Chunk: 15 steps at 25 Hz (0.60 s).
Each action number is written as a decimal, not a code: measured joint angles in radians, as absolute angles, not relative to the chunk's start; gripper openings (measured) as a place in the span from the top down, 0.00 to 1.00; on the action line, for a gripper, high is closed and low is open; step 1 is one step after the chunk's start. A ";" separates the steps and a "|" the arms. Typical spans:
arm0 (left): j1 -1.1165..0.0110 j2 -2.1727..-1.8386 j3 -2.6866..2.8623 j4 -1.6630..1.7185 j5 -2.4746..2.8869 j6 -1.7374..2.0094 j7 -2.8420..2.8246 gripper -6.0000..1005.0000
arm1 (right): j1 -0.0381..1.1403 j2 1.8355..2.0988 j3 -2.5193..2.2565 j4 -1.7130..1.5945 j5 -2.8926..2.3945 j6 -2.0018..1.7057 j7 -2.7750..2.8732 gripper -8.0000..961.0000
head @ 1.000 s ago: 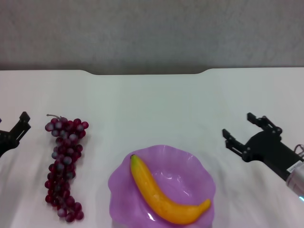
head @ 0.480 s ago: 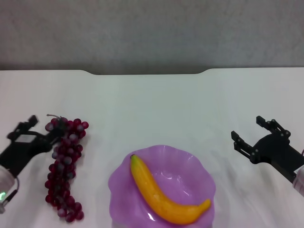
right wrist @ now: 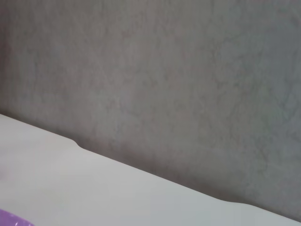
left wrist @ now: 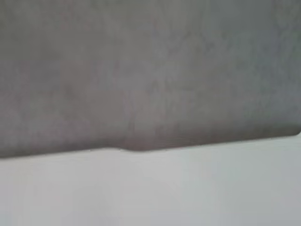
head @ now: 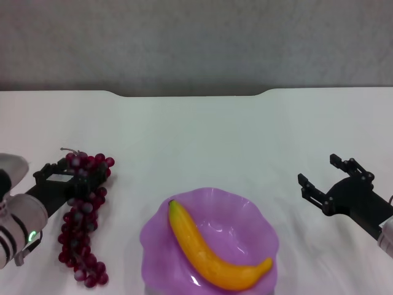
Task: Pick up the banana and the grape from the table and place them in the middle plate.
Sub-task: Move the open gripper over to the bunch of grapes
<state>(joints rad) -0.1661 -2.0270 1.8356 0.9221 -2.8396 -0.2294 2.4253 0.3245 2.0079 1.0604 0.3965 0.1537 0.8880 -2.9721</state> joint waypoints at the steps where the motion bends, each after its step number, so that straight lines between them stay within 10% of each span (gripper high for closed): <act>1: -0.162 -2.021 1.855 0.956 -2.839 -0.180 2.409 0.11 | 0.324 2.008 1.060 0.396 0.154 0.888 -2.972 0.14; 15: -0.234 -2.031 1.932 1.011 -2.877 0.151 2.439 0.11 | 0.328 2.008 1.049 0.398 0.155 0.888 -2.971 0.14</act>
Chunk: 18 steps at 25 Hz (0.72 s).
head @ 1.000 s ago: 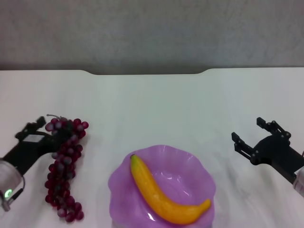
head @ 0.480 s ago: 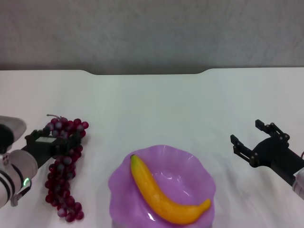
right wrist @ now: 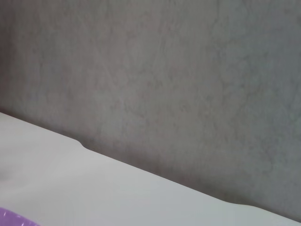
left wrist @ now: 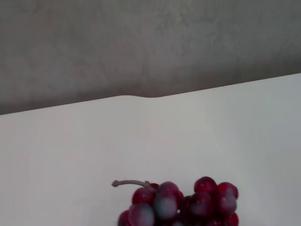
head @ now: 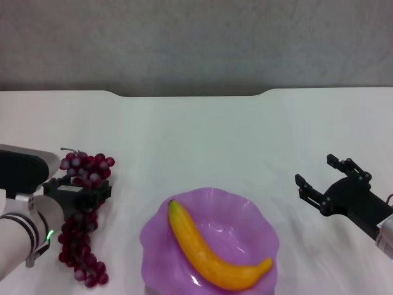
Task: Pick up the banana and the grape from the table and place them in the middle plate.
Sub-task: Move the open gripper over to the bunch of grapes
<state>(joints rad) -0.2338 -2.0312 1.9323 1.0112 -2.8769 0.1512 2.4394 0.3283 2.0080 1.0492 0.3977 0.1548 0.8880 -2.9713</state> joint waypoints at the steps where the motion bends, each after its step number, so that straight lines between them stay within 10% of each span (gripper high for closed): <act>1: -0.242 -2.032 1.934 0.996 -2.884 0.146 2.439 0.11 | 0.328 2.008 1.049 0.398 0.155 0.888 -2.971 0.14; 18: -0.315 -2.041 1.922 0.822 -2.901 0.026 2.406 0.22 | 0.329 2.010 1.037 0.403 0.157 0.887 -2.971 0.14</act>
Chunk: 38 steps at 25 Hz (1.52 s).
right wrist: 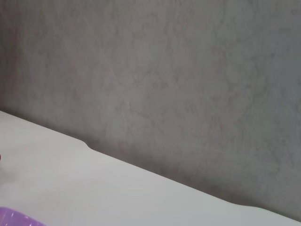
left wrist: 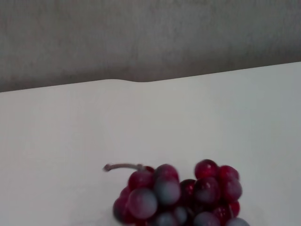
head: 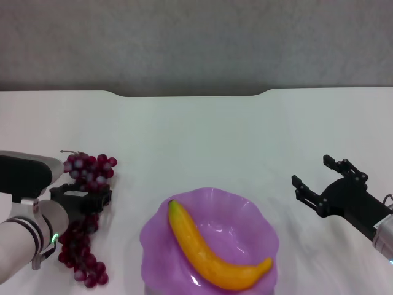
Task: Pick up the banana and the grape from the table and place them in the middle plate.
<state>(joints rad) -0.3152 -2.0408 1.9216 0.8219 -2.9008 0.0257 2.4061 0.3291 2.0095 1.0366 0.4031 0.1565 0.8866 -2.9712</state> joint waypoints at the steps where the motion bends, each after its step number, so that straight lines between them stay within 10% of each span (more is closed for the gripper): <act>1: -0.318 -2.041 1.919 0.814 -2.901 0.021 2.406 0.26 | 0.329 2.009 1.037 0.404 0.157 0.887 -2.971 0.14; 18: -0.288 -2.041 1.880 0.776 -2.899 -0.114 2.408 0.63 | 0.326 2.009 1.037 0.404 0.158 0.892 -2.971 0.14; 38: -0.269 -2.040 1.833 0.724 -2.897 -0.244 2.416 0.69 | 0.323 2.009 1.035 0.405 0.158 0.896 -2.971 0.15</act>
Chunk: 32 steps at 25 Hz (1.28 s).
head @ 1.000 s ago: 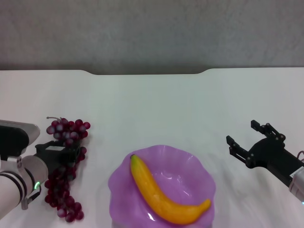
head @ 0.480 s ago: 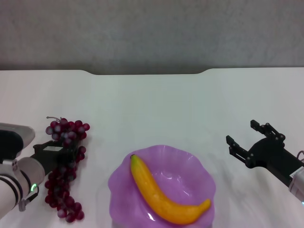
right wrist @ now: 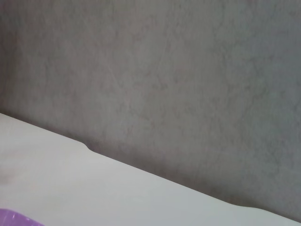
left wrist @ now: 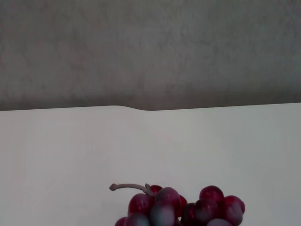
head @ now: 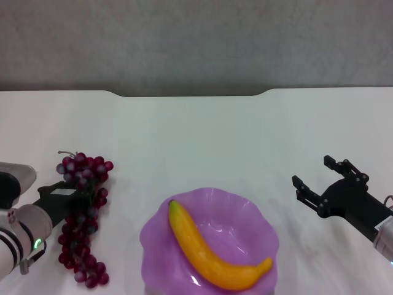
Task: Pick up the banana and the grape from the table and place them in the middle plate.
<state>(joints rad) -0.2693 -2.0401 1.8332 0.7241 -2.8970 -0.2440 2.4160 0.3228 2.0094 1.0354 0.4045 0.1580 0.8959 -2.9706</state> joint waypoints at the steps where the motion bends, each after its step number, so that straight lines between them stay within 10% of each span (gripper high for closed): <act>1: -0.268 -2.040 1.833 0.724 -2.897 -0.248 2.416 0.70 | 0.322 2.009 1.035 0.405 0.158 0.896 -2.970 0.15; 32: -0.003 -2.028 1.813 1.148 -2.763 -0.265 2.405 0.76 | 0.322 2.009 1.035 0.394 0.158 0.887 -2.968 0.15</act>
<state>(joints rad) -0.0032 -2.0277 1.8125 1.1481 -2.7629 -0.2645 2.4048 0.3221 2.0095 1.0347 0.3941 0.1580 0.8866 -2.9681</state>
